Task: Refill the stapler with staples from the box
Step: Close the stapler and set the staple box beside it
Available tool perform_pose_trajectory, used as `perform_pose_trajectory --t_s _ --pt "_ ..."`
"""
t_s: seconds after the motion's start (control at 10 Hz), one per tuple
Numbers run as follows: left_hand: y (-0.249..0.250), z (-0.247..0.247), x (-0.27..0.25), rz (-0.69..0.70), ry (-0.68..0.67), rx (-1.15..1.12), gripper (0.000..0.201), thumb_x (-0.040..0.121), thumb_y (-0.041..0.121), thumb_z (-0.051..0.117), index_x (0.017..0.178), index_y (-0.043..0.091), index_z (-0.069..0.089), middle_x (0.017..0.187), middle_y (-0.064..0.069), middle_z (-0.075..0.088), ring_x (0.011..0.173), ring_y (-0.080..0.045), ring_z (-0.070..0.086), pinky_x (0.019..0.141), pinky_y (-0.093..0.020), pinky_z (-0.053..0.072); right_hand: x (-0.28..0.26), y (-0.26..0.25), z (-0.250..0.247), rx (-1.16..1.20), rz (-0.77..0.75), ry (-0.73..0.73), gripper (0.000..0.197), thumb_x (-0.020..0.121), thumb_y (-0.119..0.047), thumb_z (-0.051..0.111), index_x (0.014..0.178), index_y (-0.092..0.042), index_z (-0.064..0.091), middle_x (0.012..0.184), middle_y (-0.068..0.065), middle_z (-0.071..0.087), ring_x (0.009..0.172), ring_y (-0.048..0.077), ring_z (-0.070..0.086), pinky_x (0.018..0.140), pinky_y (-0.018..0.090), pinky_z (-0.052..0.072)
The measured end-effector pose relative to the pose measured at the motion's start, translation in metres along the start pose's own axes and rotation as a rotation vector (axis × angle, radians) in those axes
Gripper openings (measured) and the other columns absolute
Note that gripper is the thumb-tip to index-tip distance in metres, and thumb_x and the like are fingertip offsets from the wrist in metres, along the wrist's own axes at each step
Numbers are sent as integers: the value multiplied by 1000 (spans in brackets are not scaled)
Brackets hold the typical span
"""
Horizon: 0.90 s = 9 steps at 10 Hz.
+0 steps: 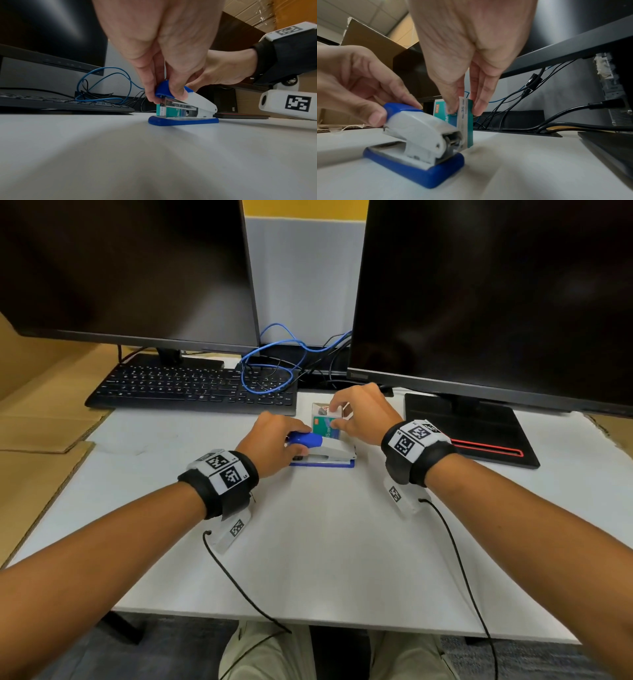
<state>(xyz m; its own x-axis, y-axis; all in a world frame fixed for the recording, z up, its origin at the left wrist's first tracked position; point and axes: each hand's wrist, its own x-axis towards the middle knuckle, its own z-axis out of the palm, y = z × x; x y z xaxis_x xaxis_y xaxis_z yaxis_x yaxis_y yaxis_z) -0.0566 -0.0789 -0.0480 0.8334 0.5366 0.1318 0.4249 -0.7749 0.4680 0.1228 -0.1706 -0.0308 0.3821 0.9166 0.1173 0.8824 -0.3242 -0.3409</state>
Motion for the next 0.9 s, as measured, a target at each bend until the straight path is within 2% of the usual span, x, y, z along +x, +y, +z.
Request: perform_pose_trajectory --t_s 0.1,0.4,0.5,0.6,0.7,0.8,0.9 --pt "-4 2 4 -8 -4 -2 39 83 24 73 122 17 68 116 -7 73 108 -31 62 96 -47 52 1 0 0 -8 13 -3 32 87 -31 71 115 -14 68 129 7 65 124 26 53 94 34 46" --pt "-2 2 4 -8 -8 -9 39 84 22 72 122 15 68 117 -8 73 110 -31 62 99 -46 50 1 -1 0 -3 39 0 35 87 -32 71 117 -15 67 132 6 64 126 26 52 92 31 43" --pt "-1 2 5 0 4 -13 38 85 20 72 122 13 68 117 -8 73 109 -28 63 105 -36 45 1 0 0 -8 38 -8 34 86 -33 72 116 -17 68 131 5 65 125 27 53 93 33 45" --pt "0 1 3 4 6 16 39 86 23 70 123 14 67 118 -6 73 110 -26 63 105 -28 35 0 -1 -1 -4 44 -7 35 85 -34 72 116 -18 68 131 5 65 126 27 53 93 34 46" --pt "-3 2 5 6 -25 27 46 85 28 70 129 17 63 119 -5 72 113 -28 60 109 -36 37 -2 -1 -5 -3 33 15 36 85 -36 72 116 -19 68 130 6 65 128 27 49 93 36 46" --pt "-5 0 5 -14 -46 70 60 83 39 70 138 24 53 123 -3 69 120 -29 56 111 -40 35 -4 -4 -9 -11 6 51 37 86 -38 69 118 -20 66 132 6 64 130 27 47 93 35 45" --pt "-9 -1 10 -22 -25 56 67 81 48 68 142 27 49 131 -5 65 129 -29 50 110 -44 39 2 -4 -7 8 -13 79 39 90 -41 63 124 -22 63 135 3 62 133 26 45 95 36 44"
